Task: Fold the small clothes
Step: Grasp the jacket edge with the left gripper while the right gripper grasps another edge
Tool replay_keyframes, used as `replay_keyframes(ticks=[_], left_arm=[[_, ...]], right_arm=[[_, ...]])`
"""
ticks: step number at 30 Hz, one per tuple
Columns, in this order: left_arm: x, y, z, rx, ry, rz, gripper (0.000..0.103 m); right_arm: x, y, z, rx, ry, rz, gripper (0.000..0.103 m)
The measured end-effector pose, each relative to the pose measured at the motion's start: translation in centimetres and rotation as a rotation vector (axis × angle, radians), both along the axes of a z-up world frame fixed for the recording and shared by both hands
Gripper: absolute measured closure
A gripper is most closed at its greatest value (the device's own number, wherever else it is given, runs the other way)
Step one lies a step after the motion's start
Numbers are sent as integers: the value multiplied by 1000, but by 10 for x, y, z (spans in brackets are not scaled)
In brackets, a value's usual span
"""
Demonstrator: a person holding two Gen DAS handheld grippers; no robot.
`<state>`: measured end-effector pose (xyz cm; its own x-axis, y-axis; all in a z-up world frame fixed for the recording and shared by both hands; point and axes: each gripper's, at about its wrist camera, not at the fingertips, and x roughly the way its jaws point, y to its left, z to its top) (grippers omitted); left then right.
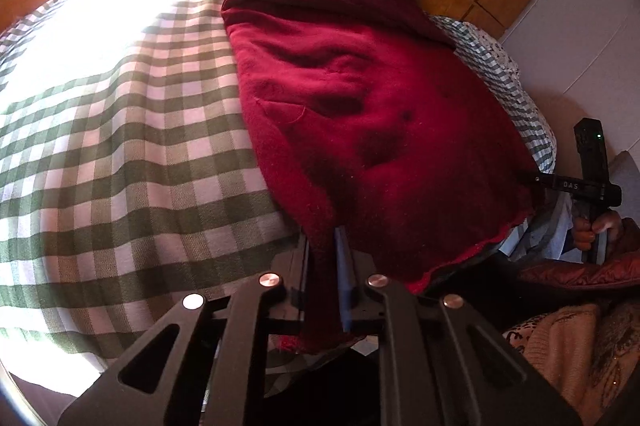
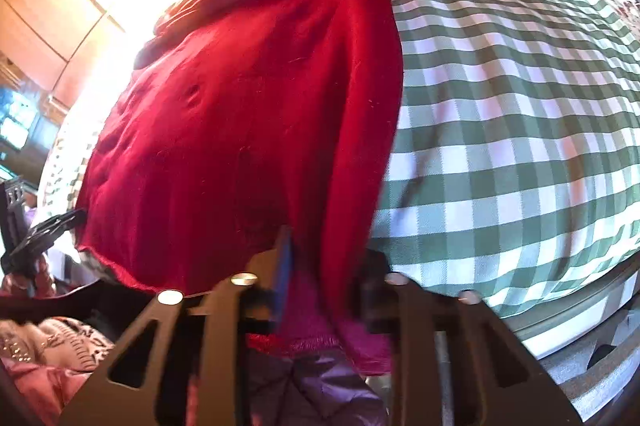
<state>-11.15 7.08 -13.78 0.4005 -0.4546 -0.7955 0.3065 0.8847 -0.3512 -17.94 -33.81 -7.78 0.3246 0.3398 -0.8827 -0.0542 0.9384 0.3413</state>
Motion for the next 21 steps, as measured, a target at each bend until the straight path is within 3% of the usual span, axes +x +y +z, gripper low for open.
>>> replay_keyframes(ticks=[6, 11, 18, 20, 21], left_arm=[[26, 34, 37, -244, -38, 40, 94], [68, 49, 58, -390, -91, 110, 96], [159, 28, 73, -309, -97, 225, 94], [178, 27, 74, -276, -88, 289, 84], [188, 27, 74, -276, -78, 322, 61]], right_arm=[[20, -2, 36, 118, -115, -26, 91], [69, -14, 52, 167, -202, -86, 93], [154, -32, 42, 99, -218, -167, 94], [167, -34, 42, 101, -226, -174, 89], [177, -36, 41, 130, -220, -183, 80]])
